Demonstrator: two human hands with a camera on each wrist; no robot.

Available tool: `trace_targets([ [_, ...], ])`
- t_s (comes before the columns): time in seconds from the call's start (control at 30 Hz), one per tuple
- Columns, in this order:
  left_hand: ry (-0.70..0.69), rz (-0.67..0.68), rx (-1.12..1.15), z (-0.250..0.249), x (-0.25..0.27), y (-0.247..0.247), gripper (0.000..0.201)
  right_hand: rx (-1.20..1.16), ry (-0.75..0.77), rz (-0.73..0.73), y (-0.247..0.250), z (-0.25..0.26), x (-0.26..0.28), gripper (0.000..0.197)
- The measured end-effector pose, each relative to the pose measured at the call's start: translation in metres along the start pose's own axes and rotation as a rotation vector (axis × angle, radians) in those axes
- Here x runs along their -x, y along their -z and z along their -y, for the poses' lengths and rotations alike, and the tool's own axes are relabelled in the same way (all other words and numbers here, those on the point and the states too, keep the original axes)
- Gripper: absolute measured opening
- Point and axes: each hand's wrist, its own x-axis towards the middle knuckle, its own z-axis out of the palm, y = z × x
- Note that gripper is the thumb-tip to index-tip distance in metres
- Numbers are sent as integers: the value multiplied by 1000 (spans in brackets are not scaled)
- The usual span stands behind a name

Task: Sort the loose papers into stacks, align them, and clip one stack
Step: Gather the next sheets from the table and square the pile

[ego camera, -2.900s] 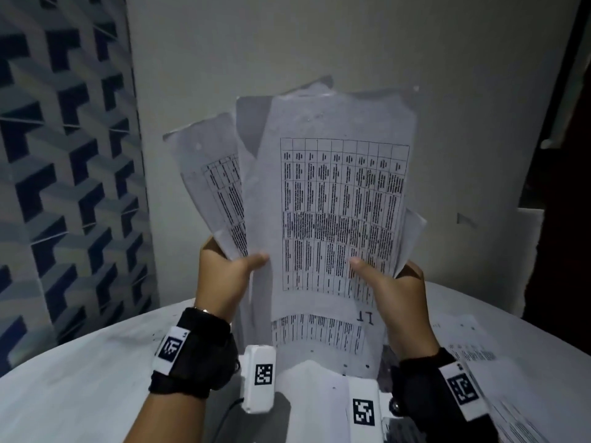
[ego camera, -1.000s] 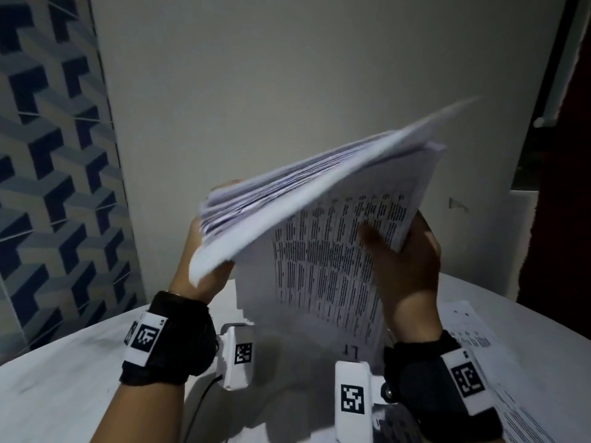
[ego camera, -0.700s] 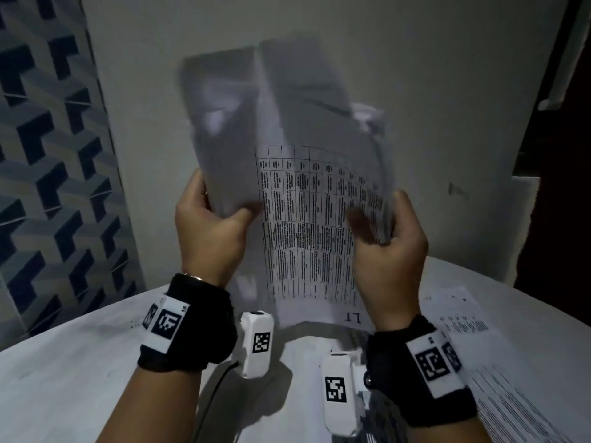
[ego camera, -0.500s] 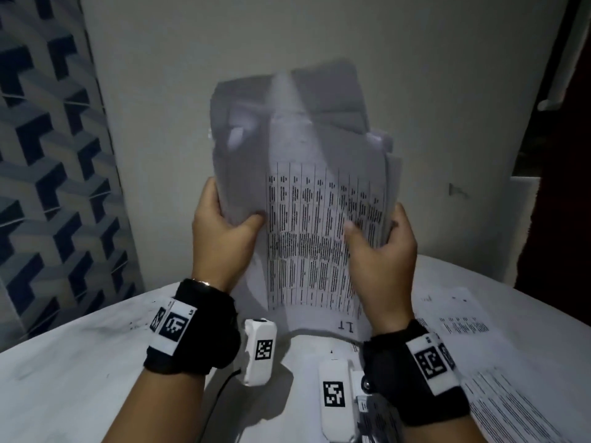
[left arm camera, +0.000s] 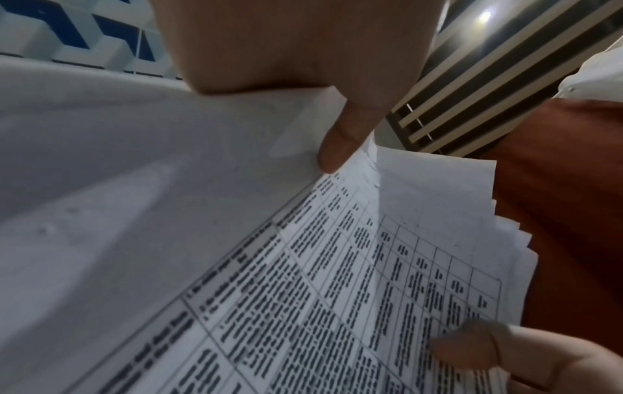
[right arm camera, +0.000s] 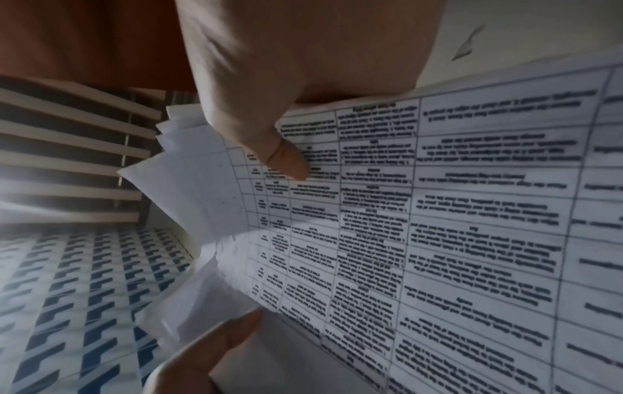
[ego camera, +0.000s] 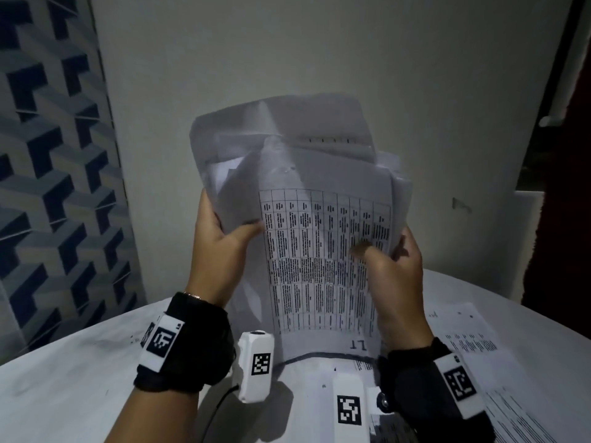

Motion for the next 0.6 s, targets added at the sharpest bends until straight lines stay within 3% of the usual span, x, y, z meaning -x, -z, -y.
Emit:
trace_targets([
  [0.07,-32,-12,-39,-2,0,2,72,32,-20,28,4,0,-3,40],
  [0.17,-76,-22,-131,-6,1,4,101,85,-84,71,7,3,-4,50],
  [0.23,-87,4,-163,-9,0,4,97,59,-50,57,8,3,-4,50],
  [0.33,-112,32,-226,-14,0,1,85,84,-18,89,7,4,-4,36],
  [0.47,-167,-39,-255,-21,2,-1,109,159,-33,100,7,-2,-3,19],
  [0.53,-230,-120,-443,-26,4,-4,114,190,-15,85,6,-4,-3,20],
  [0.6,-300,-183,-792,-38,5,-8,112,187,-13,84,6,-5,-3,20],
])
